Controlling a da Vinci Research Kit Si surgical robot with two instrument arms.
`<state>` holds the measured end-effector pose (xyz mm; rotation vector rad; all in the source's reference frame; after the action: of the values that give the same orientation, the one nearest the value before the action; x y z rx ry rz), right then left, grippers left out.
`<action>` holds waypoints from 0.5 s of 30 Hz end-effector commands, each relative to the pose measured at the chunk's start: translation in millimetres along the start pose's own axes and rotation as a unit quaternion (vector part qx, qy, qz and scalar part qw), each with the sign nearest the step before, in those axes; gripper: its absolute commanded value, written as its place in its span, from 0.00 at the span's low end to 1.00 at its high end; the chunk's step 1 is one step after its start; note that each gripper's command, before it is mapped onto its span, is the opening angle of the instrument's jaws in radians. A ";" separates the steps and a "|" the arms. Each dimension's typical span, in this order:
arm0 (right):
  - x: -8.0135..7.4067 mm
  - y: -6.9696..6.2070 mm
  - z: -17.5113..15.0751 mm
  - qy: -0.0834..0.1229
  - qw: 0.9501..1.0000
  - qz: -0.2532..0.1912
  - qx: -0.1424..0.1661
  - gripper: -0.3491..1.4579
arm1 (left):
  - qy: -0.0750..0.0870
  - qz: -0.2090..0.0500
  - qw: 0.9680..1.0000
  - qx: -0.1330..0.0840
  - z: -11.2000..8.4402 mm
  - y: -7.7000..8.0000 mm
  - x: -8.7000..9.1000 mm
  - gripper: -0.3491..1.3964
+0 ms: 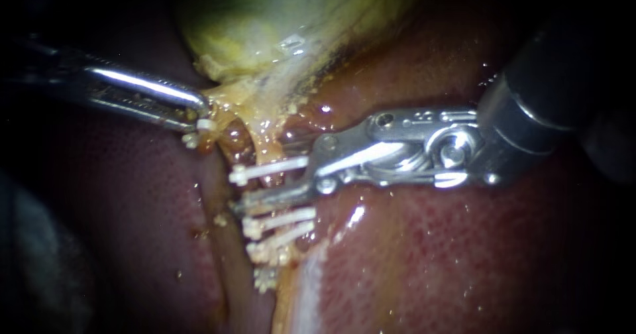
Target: Going back third clip right tube
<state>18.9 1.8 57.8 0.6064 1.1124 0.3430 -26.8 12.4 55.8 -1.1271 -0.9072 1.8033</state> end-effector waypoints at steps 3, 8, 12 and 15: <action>-0.2 -0.2 -1.4 0.002 1.000 -0.022 -0.004 0.47 | 0.000 0.000 1.000 0.000 -0.1 0.0 0.0 0.00; -0.4 -0.6 -3.9 0.005 0.999 -0.051 -0.004 0.47 | 0.000 0.000 1.000 -0.001 -0.2 0.0 0.0 0.00; 0.0 -1.1 -7.0 0.009 0.998 -0.059 -0.011 0.47 | 0.000 0.001 1.000 -0.001 -0.2 0.0 -0.1 0.00; 0.0 -1.6 -9.0 0.012 0.998 -0.064 -0.015 0.47 | 0.000 0.001 1.000 0.000 -0.3 -0.1 0.0 0.00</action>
<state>9.9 3.0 53.8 0.4968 1.1620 0.2531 -26.5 12.5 55.8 -1.1291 -0.9082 1.8047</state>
